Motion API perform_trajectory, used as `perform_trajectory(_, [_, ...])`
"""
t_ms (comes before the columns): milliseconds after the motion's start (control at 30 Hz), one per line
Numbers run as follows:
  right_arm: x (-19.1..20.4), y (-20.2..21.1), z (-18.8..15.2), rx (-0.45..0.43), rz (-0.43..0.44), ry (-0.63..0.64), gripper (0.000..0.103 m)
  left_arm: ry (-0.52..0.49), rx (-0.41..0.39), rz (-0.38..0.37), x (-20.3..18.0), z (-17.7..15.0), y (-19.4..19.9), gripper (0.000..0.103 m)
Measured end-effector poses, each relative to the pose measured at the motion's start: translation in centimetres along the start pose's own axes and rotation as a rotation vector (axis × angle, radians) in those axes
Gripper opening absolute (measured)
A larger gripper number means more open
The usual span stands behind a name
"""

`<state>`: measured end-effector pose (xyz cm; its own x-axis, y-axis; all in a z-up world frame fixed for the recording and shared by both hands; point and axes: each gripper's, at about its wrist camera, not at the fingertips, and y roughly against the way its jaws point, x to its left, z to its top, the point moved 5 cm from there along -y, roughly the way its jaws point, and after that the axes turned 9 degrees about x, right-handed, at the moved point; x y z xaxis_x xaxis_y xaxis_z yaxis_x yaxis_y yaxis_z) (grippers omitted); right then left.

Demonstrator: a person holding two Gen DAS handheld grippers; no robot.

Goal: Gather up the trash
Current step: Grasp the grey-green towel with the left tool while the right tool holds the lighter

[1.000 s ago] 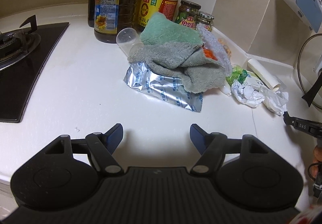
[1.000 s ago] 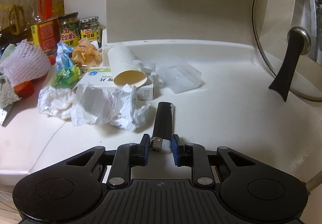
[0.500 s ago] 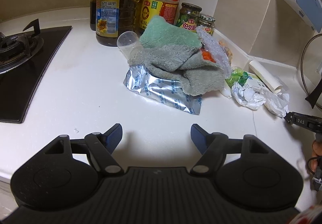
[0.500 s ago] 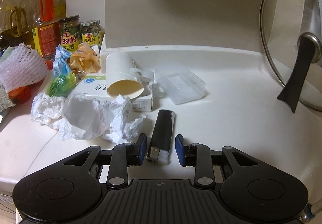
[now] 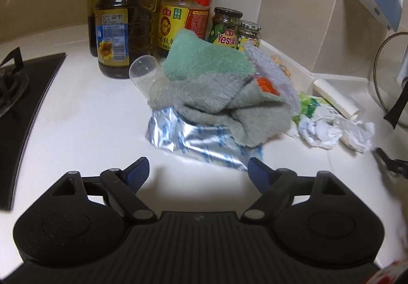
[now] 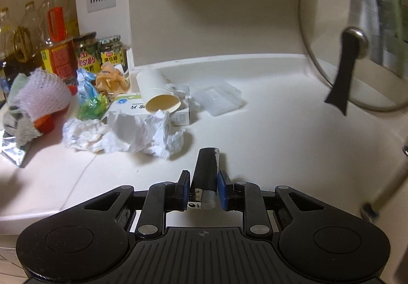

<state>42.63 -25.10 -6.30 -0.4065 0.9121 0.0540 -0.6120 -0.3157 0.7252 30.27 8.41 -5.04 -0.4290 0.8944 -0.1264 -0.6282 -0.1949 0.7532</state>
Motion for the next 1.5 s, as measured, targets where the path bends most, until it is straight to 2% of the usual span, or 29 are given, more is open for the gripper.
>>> perform_trajectory(133, [0.3, 1.6, -0.1, 0.002, -0.007, -0.01, 0.024, 0.006, -0.019, -0.004, 1.1, 1.7, -0.9, 0.084])
perform_trajectory(233, [0.5, 2.3, 0.3, -0.014, -0.015, -0.013, 0.024, -0.05, -0.06, -0.009, 0.9, 3.5, -1.0, 0.084])
perform_trajectory(333, [0.9, 2.8, 0.8, -0.02, -0.015, -0.013, 0.024, -0.166, -0.099, -0.004, 0.0, 5.4, -1.0, 0.084])
perform_trajectory(467, [1.7, 2.8, 1.4, -0.028, -0.003, 0.004, 0.024, -0.407, -0.061, -0.004, -1.5, 6.4, -3.1, 0.081])
perform_trajectory(567, [2.2, 2.7, 1.7, -0.03, 0.005, 0.008, 0.024, -0.532, -0.039, 0.026, -1.9, 6.6, -4.3, 0.064])
perform_trajectory(633, [2.4, 2.6, 1.9, -0.032, 0.008, 0.009, 0.024, -0.559, -0.034, 0.021, -2.0, 6.6, -4.5, 0.034])
perform_trajectory(667, [2.5, 2.6, 1.9, -0.033, 0.01, 0.009, 0.024, -0.57, -0.032, 0.022, -2.0, 6.6, -4.3, 0.026])
perform_trajectory(700, [2.5, 2.6, 1.9, -0.034, 0.012, 0.009, 0.024, -0.574, -0.036, 0.026, -2.0, 6.8, -4.0, 0.013])
perform_trajectory(733, [2.6, 2.6, 2.0, -0.035, 0.014, 0.009, 0.024, -0.571, -0.038, 0.025, -2.0, 7.0, -3.5, 0.008])
perform_trajectory(867, [2.8, 2.7, 2.2, -0.045, 0.021, 0.01, 0.023, -0.517, -0.071, 0.002, -1.5, 8.8, -1.3, 0.006])
perform_trajectory(1100, [3.4, 3.6, 3.2, -0.087, 0.052, 0.021, 0.023, -0.406, -0.205, -0.06, -1.2, 13.7, 4.5, 0.005])
perform_trajectory(1300, [4.2, 4.1, 4.1, -0.127, 0.101, 0.043, 0.023, -0.383, -0.309, -0.071, -2.2, 17.5, 9.5, 0.004])
perform_trajectory(1500, [4.8, 4.8, 5.0, -0.166, 0.16, 0.06, 0.023, -0.363, -0.388, -0.063, -3.3, 19.2, 14.4, 0.004])
